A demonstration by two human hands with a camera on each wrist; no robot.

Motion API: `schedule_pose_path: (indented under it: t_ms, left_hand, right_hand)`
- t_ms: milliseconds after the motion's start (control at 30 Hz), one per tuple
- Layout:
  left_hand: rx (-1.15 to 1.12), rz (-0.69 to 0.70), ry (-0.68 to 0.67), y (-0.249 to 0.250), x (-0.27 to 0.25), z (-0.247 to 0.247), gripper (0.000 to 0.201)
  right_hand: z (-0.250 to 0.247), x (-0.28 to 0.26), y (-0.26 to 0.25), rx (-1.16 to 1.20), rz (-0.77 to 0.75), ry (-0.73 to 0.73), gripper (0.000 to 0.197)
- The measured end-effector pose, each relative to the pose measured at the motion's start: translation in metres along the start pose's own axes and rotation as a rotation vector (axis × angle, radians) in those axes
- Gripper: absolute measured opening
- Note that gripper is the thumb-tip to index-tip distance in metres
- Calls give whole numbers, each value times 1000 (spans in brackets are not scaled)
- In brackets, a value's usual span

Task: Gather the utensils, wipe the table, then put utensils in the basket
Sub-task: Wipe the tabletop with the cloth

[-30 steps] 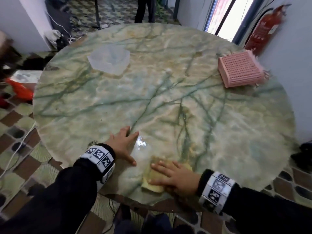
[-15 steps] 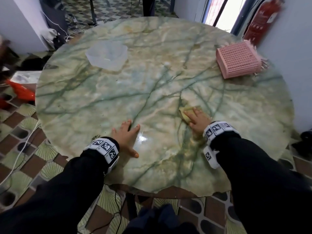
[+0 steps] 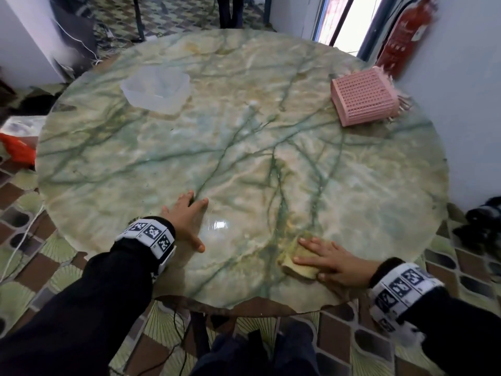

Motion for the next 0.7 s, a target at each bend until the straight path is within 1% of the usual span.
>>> schedule_pose_path:
  t_ms: [67,100,133,200,233,267,333,367,433,533,600,633,700]
  left_hand:
    - [-34,29,4,14,1,-6,110]
    - [-56,68,10,26,3,-9,106]
    - [-89,114,13,40,4,-11,104]
    - [-154,185,27,71,7,-14,106]
    - [-183,200,37,86,10,-16,107]
    - [-210,202,42,99,14,-18,108]
    - [-226,181,43,116,23,-22,109]
    - [-214,161,36,120,28,-23,109]
    - [-164,113,21,126,35,-20,111]
    - [-147,52,19,127,37,-13,112]
    - [-178,31,32,126,35,-10,111]
    - [-186,23,38,125,35,-9,111]
    - [-186,6,44,124,35,-8,112]
  right_hand:
    - [-33,8,42,-7,58,127,108]
    - [-50,16,64,7,95,196,119]
    - [-68,23,80,14,141,267,113]
    - [-100,40,99,45,246,422,73]
    - [-113,50,102,53,280,476,66]
    - [-121,60,100,50,305,501,65]
    - [-123,77,87,17,292,470,64]
    - [-116,81,75,-21,233,429,64]
    - [-90,75,46,-129,40,313,64]
    - [-28,30,18,-298,-261,120,60]
    - [2,-10,31,-310,-391,7,56]
    - [8,-25,47,-302,-405,-32,55]
    - [-7,-45,86,-305,-391,-30,55]
Point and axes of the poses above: each hand's wrist, its own x-axis towards the middle knuckle, its own z-axis out of the palm, y = z × x, the point moved 3 cm from there along x, towards the middle knuckle, and after that the axes turned 13 degrees about x, right-handed, at the moved point
